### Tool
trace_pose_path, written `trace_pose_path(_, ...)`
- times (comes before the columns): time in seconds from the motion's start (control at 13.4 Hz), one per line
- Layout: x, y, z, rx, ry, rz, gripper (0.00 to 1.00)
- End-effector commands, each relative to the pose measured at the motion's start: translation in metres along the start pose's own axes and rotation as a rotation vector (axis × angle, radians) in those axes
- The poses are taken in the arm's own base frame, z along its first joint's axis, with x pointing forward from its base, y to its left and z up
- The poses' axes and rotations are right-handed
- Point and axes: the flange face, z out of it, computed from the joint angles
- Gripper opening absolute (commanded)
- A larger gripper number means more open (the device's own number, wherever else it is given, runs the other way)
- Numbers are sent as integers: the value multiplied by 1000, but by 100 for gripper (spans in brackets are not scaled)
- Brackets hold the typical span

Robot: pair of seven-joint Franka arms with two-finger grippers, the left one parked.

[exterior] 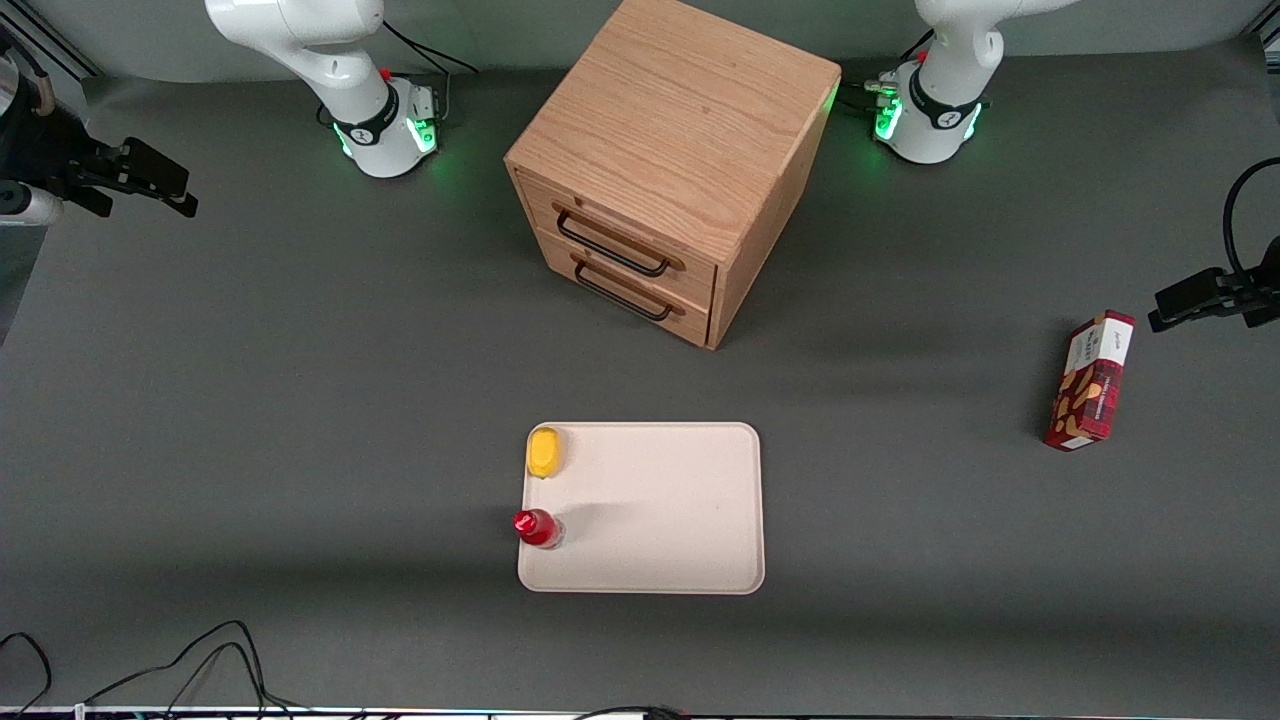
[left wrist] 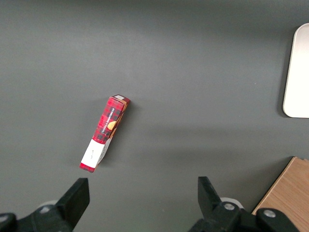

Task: Open upper drawer
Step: 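Lift the right gripper from rest and swing it toward the cabinet front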

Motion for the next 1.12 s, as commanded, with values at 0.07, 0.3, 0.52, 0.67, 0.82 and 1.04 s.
trace_pose_path(0.07, 3, -1, -6, -11, 6, 7, 100)
trace_pose_path(0.3, 3, -1, -7, -7, 9, 6, 100)
trace_pose_path(0.52, 6, -15, -22, -9, 38, -74, 100)
trace_pose_path(0.67, 9, -33, -25, 6, 39, -226, 100)
trace_pose_path(0.82, 13, -50, -26, 94, 41, -322, 100)
trace_pose_path(1.04, 39, -127, -14, 125, 17, -483, 100)
